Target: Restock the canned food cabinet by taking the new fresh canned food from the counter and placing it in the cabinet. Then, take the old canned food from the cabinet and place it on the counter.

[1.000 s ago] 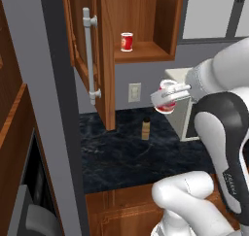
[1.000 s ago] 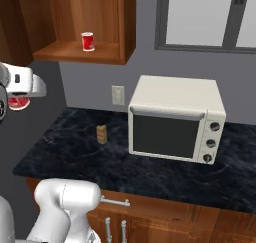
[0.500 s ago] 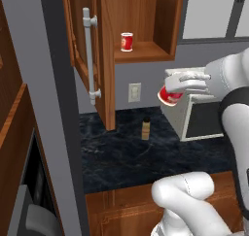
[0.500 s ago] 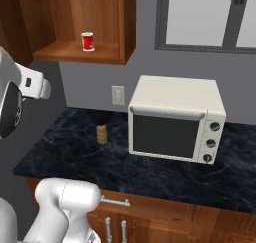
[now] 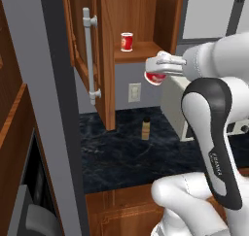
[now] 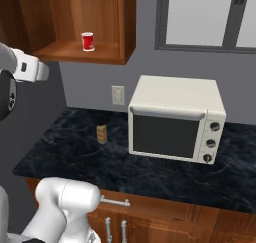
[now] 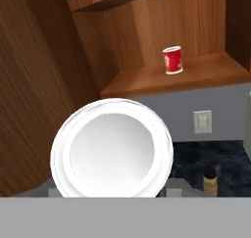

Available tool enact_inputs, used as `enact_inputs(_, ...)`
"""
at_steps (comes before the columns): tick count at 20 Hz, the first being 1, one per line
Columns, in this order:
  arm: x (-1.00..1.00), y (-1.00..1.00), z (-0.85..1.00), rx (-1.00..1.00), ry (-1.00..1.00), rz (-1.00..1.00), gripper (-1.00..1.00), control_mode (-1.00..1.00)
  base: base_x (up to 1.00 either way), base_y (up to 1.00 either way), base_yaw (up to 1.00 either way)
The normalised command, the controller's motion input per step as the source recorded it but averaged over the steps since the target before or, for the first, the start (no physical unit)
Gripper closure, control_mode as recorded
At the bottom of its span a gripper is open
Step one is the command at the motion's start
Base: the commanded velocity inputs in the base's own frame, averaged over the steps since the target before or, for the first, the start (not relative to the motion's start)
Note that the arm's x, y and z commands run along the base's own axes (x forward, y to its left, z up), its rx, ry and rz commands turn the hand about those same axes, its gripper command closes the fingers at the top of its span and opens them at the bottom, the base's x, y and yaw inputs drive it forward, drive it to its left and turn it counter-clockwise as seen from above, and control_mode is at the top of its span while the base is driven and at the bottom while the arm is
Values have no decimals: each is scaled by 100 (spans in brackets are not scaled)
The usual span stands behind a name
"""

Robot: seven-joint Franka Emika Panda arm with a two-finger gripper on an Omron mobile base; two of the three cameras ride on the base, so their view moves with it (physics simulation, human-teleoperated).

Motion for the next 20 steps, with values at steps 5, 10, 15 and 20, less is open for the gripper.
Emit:
enact_inputs(5,70,33,42,-11,7,-1,100,-100,0,0,0)
enact_inputs(10,15,11,-1,-16,9,0,100,-100,0,0,0)
enact_inputs(15,42,1,-13,-14,0,6,100,-100,0,0,0)
enact_inputs(20,65,6,-21,-4,0,2,100,-100,0,0,0)
